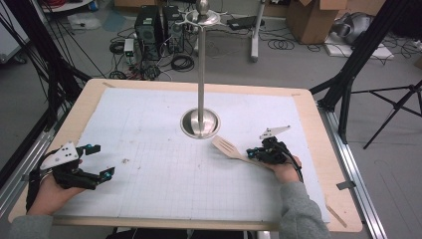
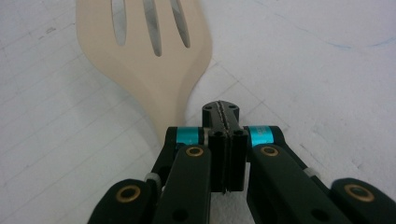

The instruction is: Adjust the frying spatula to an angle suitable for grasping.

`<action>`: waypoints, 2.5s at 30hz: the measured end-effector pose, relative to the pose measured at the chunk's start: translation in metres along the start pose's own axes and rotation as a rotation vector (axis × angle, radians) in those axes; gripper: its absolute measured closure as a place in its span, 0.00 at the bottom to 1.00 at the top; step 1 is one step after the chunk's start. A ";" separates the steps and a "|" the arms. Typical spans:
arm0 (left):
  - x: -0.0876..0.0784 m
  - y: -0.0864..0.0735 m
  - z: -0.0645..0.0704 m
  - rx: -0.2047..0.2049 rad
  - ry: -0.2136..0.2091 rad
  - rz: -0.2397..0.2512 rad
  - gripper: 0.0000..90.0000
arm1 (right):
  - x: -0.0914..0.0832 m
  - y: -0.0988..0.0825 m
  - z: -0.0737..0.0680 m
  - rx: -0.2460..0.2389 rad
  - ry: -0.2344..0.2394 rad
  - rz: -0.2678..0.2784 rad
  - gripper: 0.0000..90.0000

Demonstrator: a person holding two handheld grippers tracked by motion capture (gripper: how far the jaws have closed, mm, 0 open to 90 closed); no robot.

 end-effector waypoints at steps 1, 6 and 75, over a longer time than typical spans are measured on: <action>0.000 -0.001 0.000 0.000 0.001 -0.003 0.02 | 0.000 0.000 0.000 -0.001 0.000 0.001 1.00; 0.001 -0.002 -0.001 -0.002 -0.002 -0.011 0.02 | 0.000 0.000 -0.007 -0.035 0.001 -0.027 1.00; 0.026 0.012 0.002 0.020 -0.069 0.000 0.02 | -0.115 -0.126 -0.017 0.138 -0.085 0.079 1.00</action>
Point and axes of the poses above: each handheld gripper's, and its own axes: x roughly forward along the jaws, y roughly out of its top, z roughly to its right, the point moved 6 cm from there along x, roughly forward along the jaws, and after that the axes turned 6 degrees about -y, right-handed, at the moved point
